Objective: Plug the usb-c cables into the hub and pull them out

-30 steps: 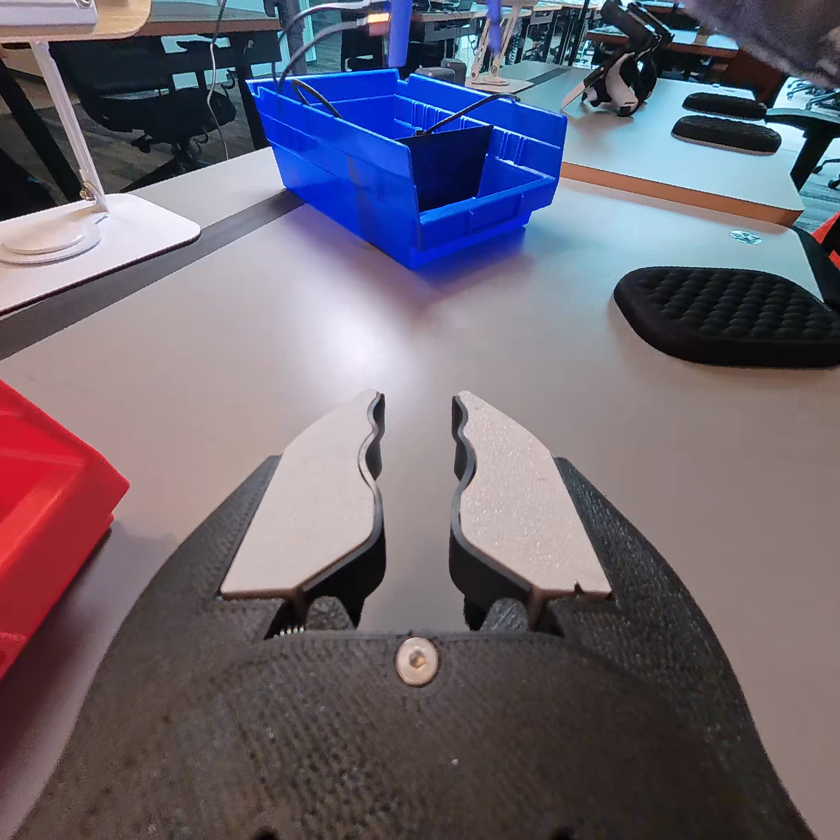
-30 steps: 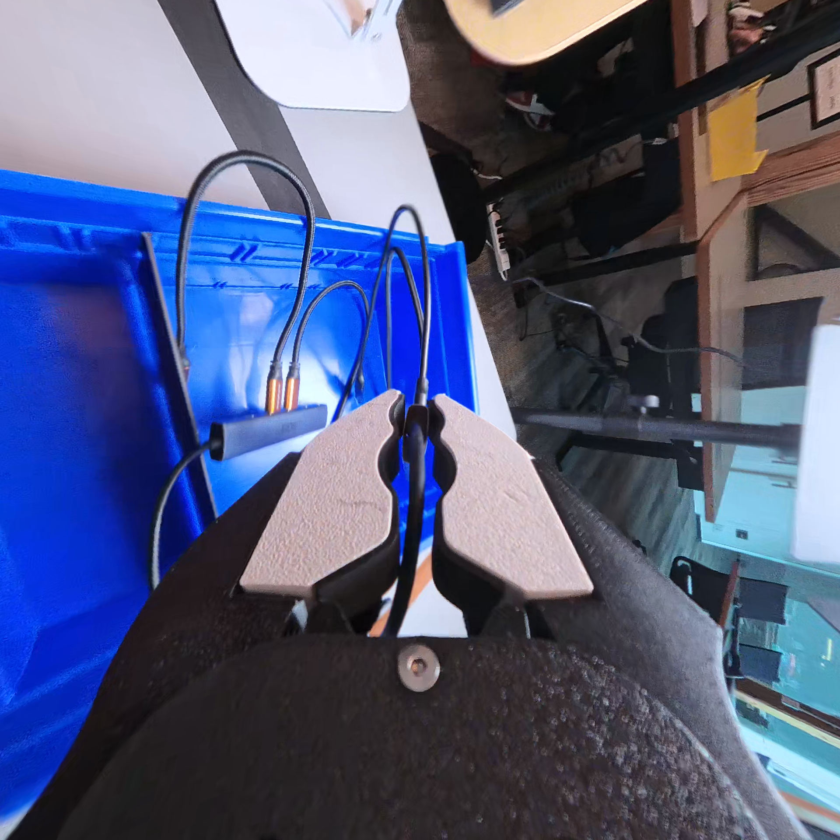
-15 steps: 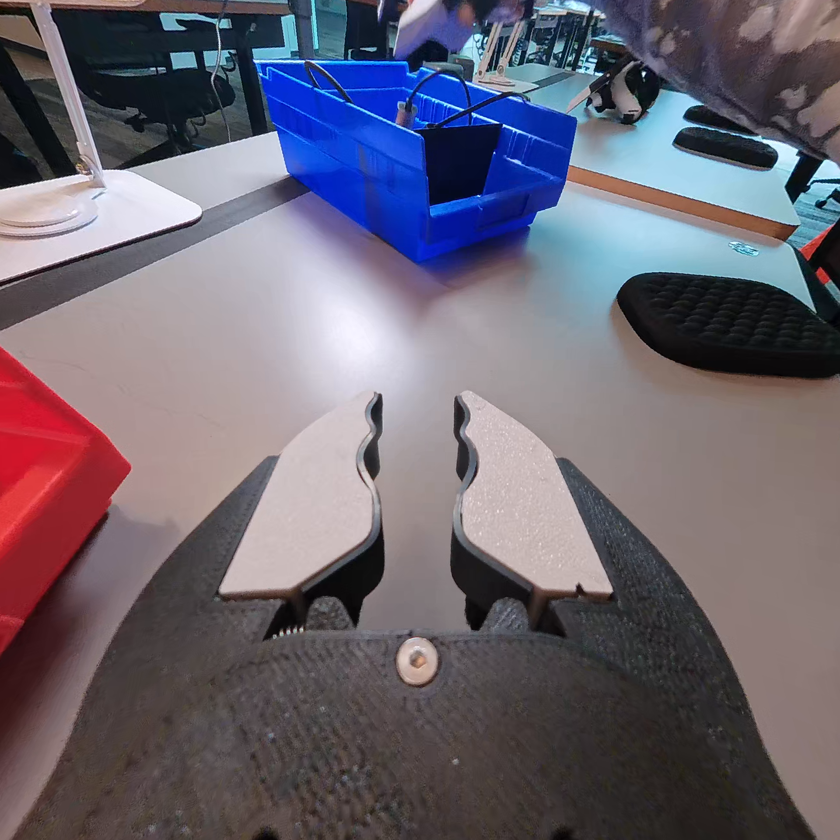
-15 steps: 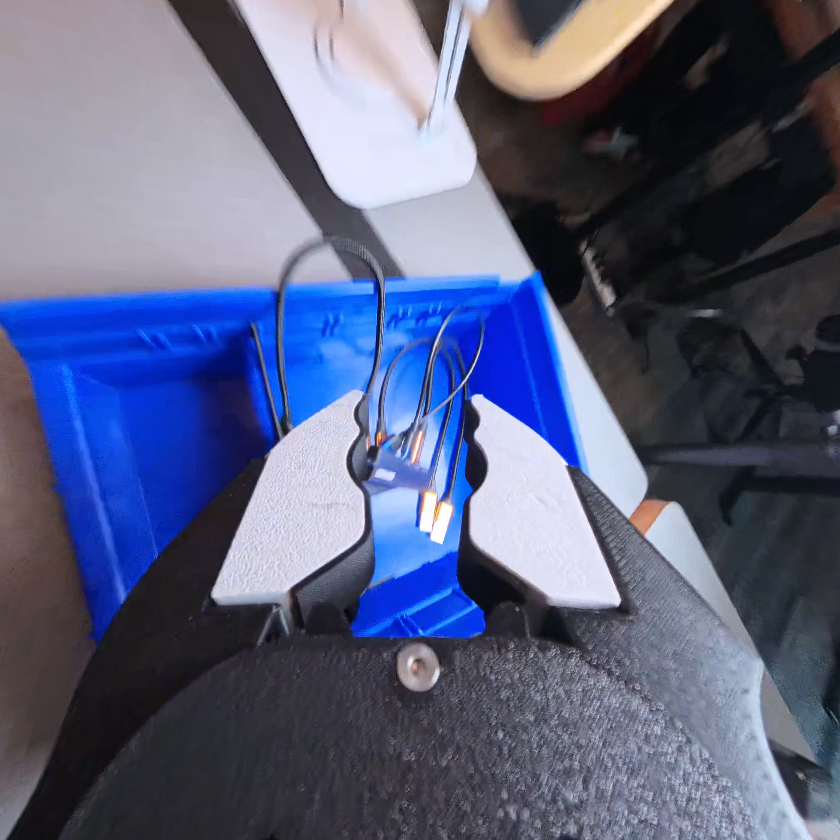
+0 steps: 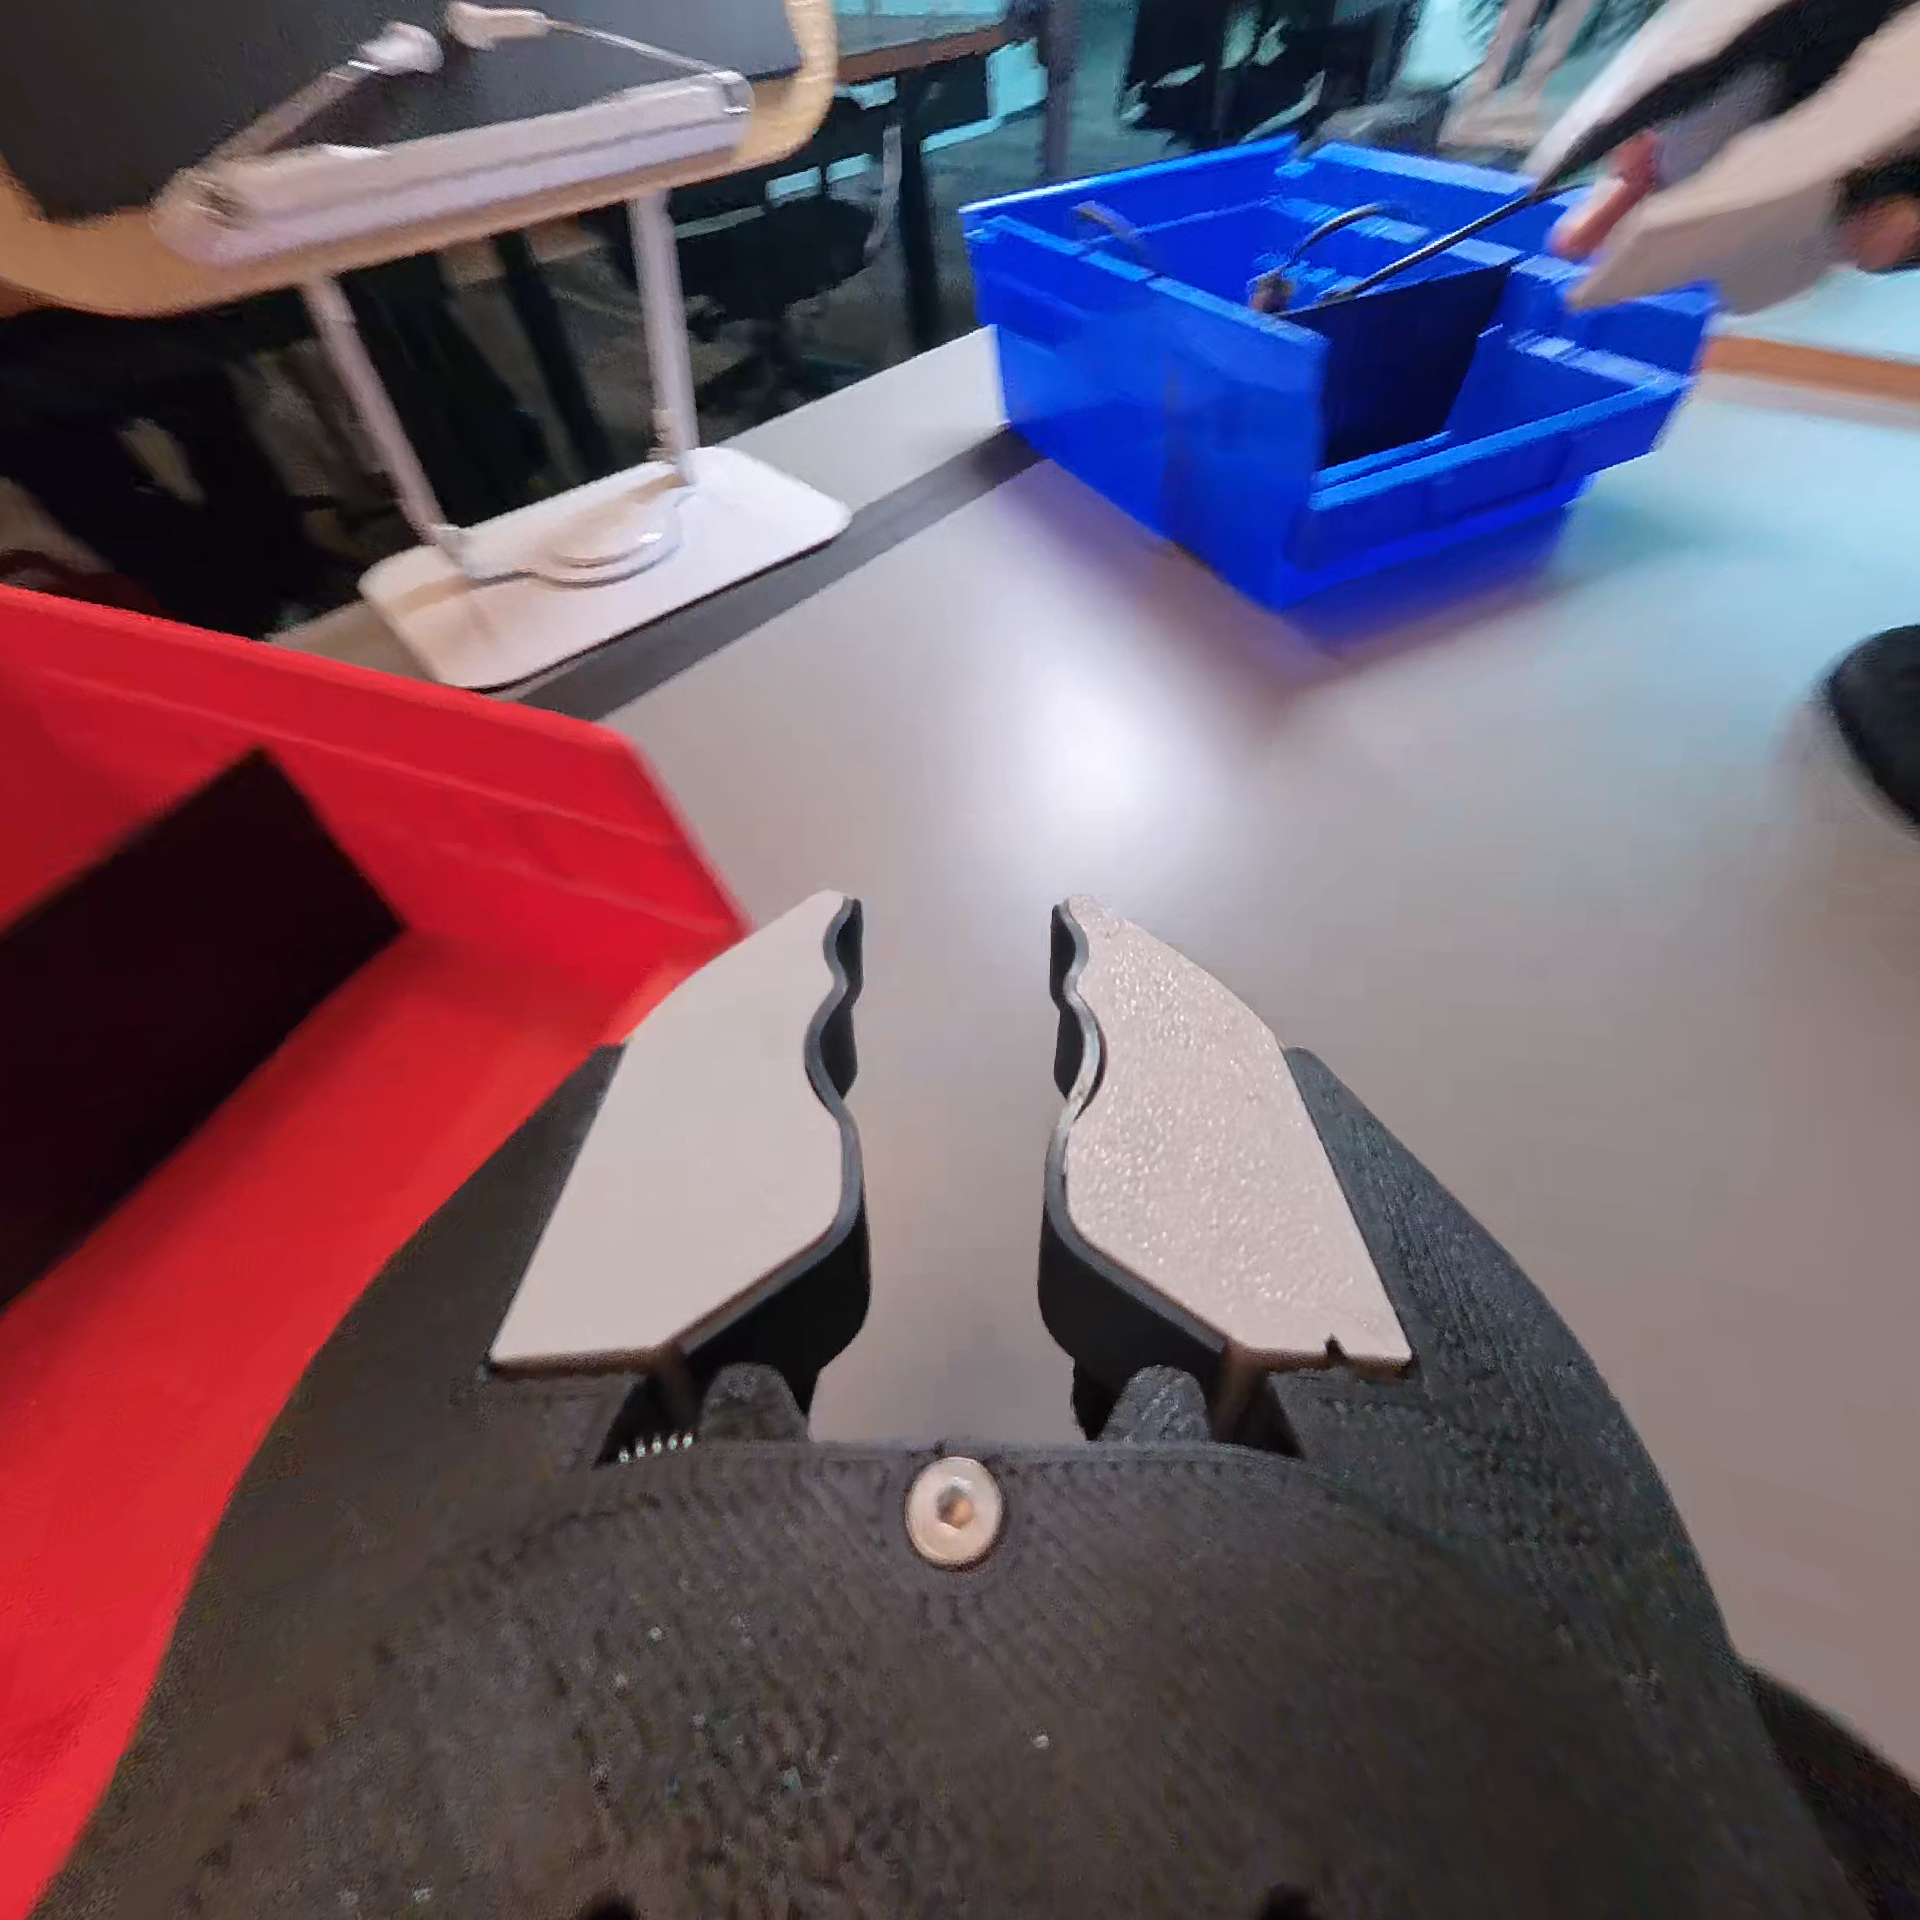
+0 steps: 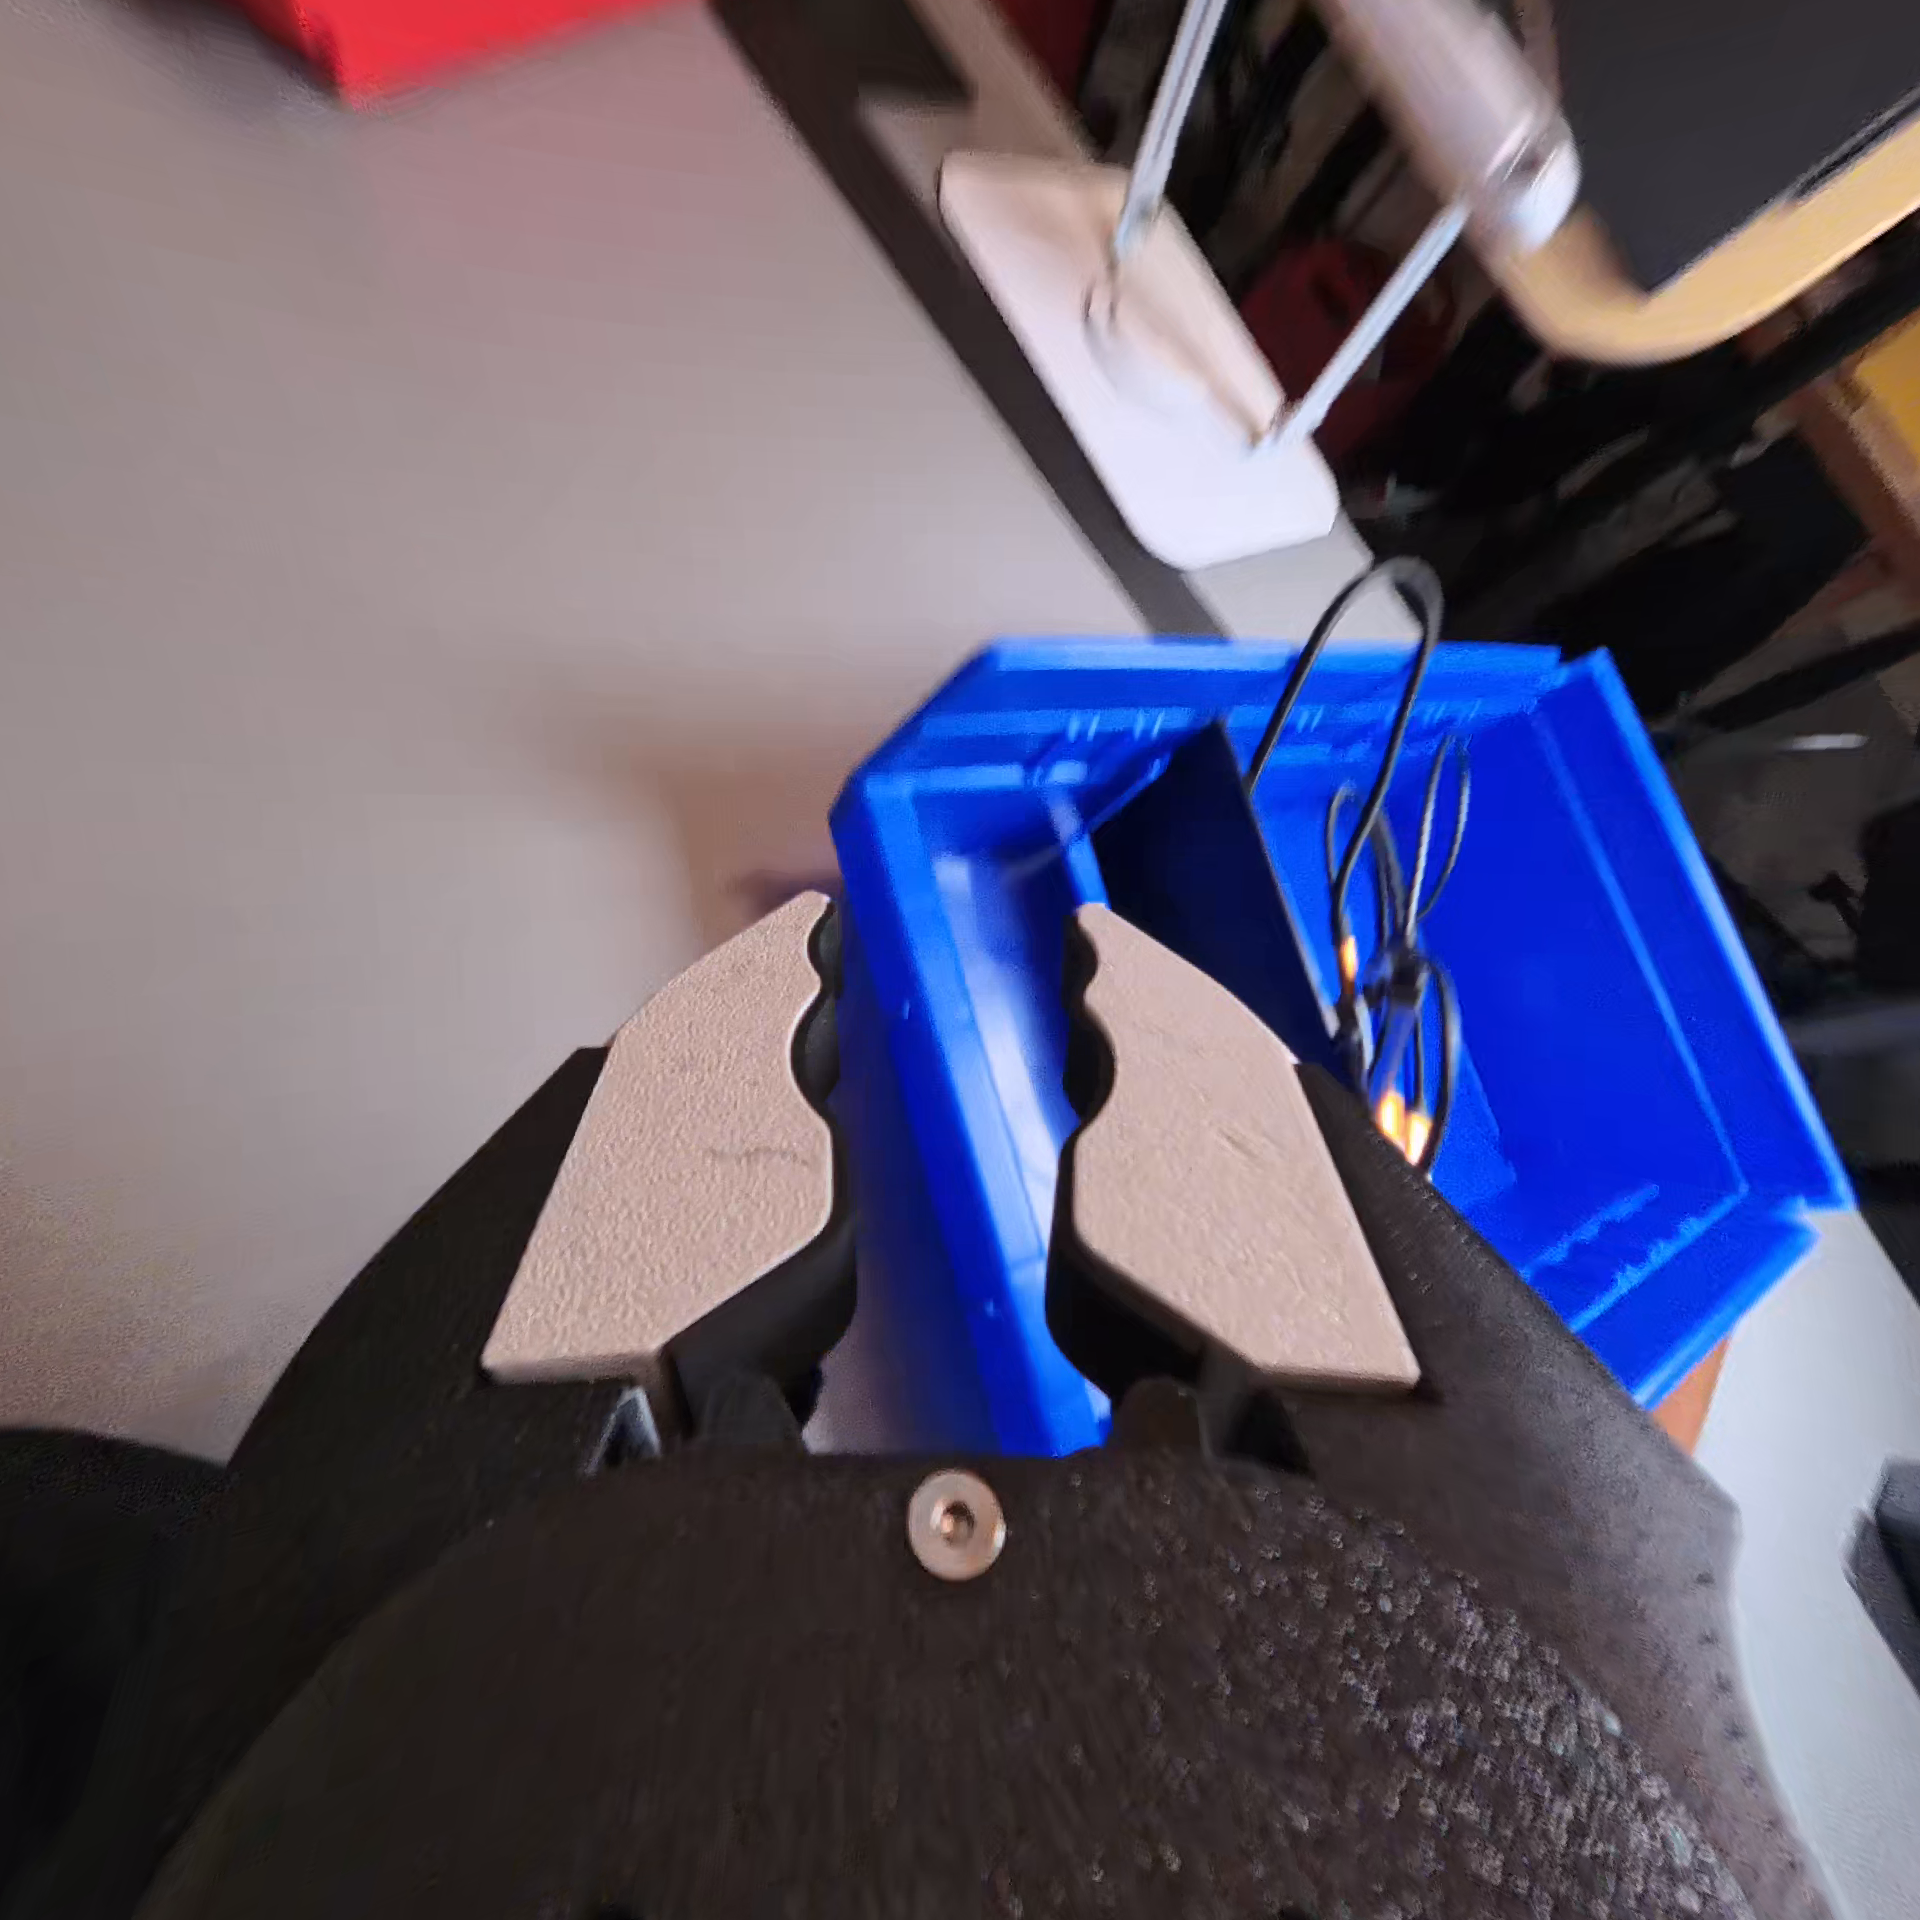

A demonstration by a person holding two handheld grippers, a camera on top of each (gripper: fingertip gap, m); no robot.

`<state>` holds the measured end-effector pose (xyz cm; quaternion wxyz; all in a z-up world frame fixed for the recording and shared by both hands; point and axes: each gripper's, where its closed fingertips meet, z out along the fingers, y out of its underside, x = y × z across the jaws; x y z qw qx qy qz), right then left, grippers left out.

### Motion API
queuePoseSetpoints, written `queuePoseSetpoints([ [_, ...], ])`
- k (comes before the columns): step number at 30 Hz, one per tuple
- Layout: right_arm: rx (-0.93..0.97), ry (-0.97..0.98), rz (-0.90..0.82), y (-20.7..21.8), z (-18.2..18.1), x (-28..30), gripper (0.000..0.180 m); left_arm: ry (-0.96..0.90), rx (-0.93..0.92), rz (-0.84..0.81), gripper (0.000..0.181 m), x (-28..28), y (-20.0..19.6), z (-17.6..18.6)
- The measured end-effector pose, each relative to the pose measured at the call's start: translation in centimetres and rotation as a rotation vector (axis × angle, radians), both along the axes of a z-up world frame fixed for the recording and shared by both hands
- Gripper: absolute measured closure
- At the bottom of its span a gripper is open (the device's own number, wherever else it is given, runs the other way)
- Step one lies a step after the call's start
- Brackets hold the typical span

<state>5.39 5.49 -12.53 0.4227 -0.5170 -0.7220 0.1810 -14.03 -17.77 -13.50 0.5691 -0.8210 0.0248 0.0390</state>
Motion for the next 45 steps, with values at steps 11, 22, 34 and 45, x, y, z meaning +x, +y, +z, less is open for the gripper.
queuePoseSetpoints([
  [11, 0.155, -0.429, 0.035, 4.4, -9.9, 0.4, 0.148, 0.315, -0.684, 0.067, 0.124, -9.7, -3.5, -7.7],
  [22, 0.269, -0.462, 0.194, 0.4, -9.9, 0.6, 0.151, 0.496, -0.701, -0.026, 0.149, -8.1, 0.0, -8.9],
  [34, 0.338, -0.347, 0.358, -12.6, -9.1, 4.6, 0.147, 0.588, -0.564, -0.424, 0.147, 3.6, 8.2, -8.8],
  [45, -0.146, 0.367, -0.245, -8.9, 1.6, 14.4, 0.148, 0.013, -0.197, -0.298, 0.133, 10.6, 4.6, -2.2],
])
